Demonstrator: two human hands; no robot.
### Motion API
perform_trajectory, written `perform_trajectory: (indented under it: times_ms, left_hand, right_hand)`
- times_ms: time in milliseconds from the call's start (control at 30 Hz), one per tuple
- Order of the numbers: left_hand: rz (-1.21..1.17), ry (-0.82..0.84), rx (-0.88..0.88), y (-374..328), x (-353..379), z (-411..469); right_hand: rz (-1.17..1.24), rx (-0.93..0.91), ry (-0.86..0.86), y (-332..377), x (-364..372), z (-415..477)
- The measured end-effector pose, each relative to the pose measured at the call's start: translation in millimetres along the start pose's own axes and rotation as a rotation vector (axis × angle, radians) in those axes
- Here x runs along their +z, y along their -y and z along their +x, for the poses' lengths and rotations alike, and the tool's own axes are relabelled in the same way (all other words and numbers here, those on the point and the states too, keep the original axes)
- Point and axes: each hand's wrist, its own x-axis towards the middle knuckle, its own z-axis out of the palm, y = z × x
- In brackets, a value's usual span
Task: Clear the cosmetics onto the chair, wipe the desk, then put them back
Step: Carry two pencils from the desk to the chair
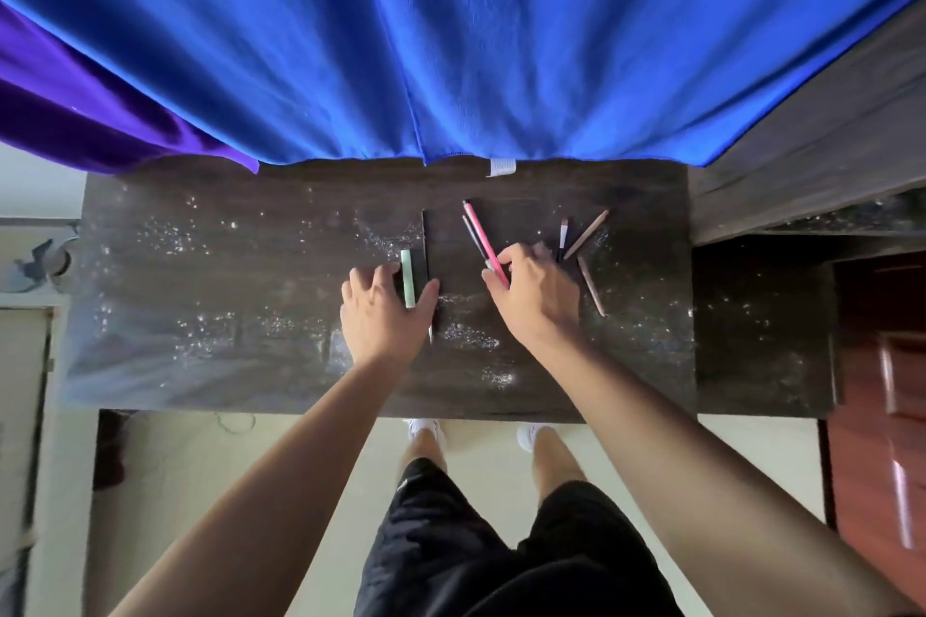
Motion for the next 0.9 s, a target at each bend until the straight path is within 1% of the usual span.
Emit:
perform_trajectory:
  times_ms: [167,267,333,533,633,733,900]
  left_hand:
    - [-0.129,-0.005,0.064,-12.3,13.7,6.5]
    - [-0.174,0.020,0.121,-16.7,17.7,8.3]
    - [-0.190,0.028,0.126,-16.7,17.1,11.0]
    - [-0.150,0.098,0.077,-14.8,8.5,15.0]
    - [-0.249,0.113,-0.015,-17.5,-2.0,12.6]
    - [-0.384,0.072,-0.078,-23.9,-21.4,6.4]
    - [-0.524,-0.011,-0.011,-39.7,-68.2,-6.6]
  right_hand:
    - [0.119,0.013,0.073,-22.9,-5.1,-0.7]
    - [0.172,0.018,0.080,-30.4,-2.6,-4.3]
    - [0.192,0.050,0.080,-30.8,0.0,-5.5]
    - [0.257,0.116,0.099,-24.2,0.4,-1.7]
    - [0.301,0.132,0.109,-22.7,-7.1,-2.4]
    - [0.368,0.151,0.070,-20.6,-21.5,-5.3]
    - [0.470,0.107,-0.080,-14.4,-62.5,-14.1]
